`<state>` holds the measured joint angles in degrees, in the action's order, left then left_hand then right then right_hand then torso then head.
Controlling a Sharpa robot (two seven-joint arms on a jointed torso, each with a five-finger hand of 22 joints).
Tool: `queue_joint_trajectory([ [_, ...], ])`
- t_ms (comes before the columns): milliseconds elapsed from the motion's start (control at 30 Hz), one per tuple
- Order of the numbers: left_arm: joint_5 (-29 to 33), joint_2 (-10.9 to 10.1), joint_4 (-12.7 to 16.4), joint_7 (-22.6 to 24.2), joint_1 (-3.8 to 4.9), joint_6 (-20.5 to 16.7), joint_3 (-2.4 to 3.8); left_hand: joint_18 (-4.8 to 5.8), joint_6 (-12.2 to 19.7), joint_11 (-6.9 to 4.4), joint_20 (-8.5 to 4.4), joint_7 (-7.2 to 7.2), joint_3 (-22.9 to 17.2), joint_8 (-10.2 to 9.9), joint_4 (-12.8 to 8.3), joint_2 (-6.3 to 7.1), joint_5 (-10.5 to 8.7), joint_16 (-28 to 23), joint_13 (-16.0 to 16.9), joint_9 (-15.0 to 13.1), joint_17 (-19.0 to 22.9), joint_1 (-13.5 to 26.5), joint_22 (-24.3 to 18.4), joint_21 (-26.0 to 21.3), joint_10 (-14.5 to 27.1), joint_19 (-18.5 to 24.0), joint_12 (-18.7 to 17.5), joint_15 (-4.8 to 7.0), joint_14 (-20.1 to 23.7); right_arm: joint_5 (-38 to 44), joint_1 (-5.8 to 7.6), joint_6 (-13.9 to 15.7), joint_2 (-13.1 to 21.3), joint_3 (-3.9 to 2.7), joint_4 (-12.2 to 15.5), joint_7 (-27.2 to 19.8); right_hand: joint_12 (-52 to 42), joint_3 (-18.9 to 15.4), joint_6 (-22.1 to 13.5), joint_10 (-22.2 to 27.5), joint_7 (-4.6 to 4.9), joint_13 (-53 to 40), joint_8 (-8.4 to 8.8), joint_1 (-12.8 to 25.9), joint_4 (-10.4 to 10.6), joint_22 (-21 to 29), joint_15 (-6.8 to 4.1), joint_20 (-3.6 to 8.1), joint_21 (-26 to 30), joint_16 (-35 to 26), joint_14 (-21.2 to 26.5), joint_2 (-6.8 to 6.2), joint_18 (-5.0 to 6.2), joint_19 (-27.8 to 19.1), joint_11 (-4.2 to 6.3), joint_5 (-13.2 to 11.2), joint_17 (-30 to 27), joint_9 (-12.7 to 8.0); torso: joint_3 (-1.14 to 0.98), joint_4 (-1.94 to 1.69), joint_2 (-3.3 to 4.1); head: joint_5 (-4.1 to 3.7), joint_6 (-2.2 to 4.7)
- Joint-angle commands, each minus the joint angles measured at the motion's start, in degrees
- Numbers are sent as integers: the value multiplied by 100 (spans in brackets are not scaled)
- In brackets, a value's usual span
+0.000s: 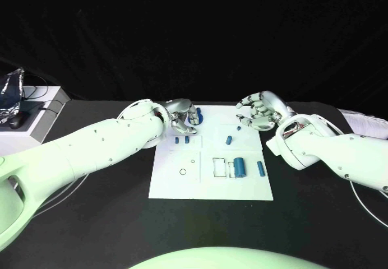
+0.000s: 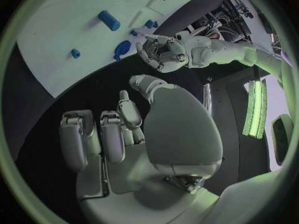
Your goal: Assemble the parts on the task board
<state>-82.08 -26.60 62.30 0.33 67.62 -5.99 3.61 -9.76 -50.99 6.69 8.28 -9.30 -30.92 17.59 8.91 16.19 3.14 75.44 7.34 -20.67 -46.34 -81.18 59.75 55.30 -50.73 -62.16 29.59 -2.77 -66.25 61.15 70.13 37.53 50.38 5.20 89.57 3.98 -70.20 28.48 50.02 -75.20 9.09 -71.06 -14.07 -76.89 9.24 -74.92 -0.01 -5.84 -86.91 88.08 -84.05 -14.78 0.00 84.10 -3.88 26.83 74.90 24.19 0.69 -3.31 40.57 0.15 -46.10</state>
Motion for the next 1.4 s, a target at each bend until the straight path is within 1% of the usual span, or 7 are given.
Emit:
queue_joint_trajectory([
  [33,-206,51,-31,-264,-1,257,-3,76,-47,-7,6,4,91,-40,20,24,-24,59,-15,20,-14,109,47,65,-52,-57,-46,-3,-60,11,-2,13,-8,-3,11,-76,18,23,-42,42,-3,5,-24,56,5,-1288,-36,34,21,-29,-452,-17,86,445,-3,-5,944,8,4,3,0,5,-3],
  [300,-232,160,-169,-367,-2,147,-19,93,-31,-10,-4,-17,38,-124,-28,-44,-21,139,-48,70,-10,5,142,182,-118,-119,-98,4,-90,11,-2,-1,-17,-4,18,-68,39,26,-44,51,-3,24,-24,58,3,-1280,-37,35,34,-34,-449,-19,89,440,-2,-4,933,9,5,-3,0,-5,5],
  [500,-232,234,-239,-363,-3,92,-31,97,-23,6,0,-37,-94,-198,-76,-69,-21,163,-92,113,70,-75,176,224,-134,-119,-176,-5,-60,11,-2,-9,-18,-6,31,-63,23,28,-44,35,-4,10,-24,60,1,-1282,-38,36,31,-37,-447,-20,88,441,-2,-4,927,9,3,3,4,-5,5],
  [767,-232,306,-324,-405,-5,282,-71,114,-148,-9,-6,-21,-362,-232,-174,-127,-22,259,-141,141,55,-162,294,365,-269,-177,-252,6,-105,15,0,-16,-2,-9,51,-53,23,28,-44,35,-4,10,-24,60,1,-1282,-38,36,31,-37,-447,-20,88,441,-2,-4,927,9,3,-2,-1,-27,-29],
  [900,-232,331,-354,-449,-6,402,-84,137,-186,-28,-18,-11,-476,-257,-230,-122,-21,330,-151,155,-24,-161,396,487,-373,-247,-269,20,-170,17,1,-16,5,-10,58,-50,23,28,-44,35,-4,10,-24,60,1,-1282,-38,36,31,-37,-447,-20,88,441,-2,-4,927,9,4,-5,-4,-34,-43],
  [1100,-232,346,-368,-509,-7,517,-93,146,-200,-33,-23,-9,-510,-272,-250,-99,-23,370,-153,163,-59,-130,437,537,-414,-270,-282,26,-203,19,2,-15,8,-12,62,-47,23,28,-44,35,-4,10,-24,60,1,-1282,-38,36,31,-37,-447,-20,88,441,-2,-4,927,9,1,-5,-9,-40,-48],
  [1400,-252,374,-401,-507,-11,511,-98,155,-201,-40,-27,-6,-546,-289,-272,-102,-22,400,-153,170,-86,-122,479,586,-443,-298,-291,31,-226,20,2,-15,9,-13,66,-45,23,28,-44,35,-4,10,-24,60,1,-1282,-38,36,31,-37,-447,-20,88,441,-2,-4,927,9,2,-7,-9,-42,-45],
])
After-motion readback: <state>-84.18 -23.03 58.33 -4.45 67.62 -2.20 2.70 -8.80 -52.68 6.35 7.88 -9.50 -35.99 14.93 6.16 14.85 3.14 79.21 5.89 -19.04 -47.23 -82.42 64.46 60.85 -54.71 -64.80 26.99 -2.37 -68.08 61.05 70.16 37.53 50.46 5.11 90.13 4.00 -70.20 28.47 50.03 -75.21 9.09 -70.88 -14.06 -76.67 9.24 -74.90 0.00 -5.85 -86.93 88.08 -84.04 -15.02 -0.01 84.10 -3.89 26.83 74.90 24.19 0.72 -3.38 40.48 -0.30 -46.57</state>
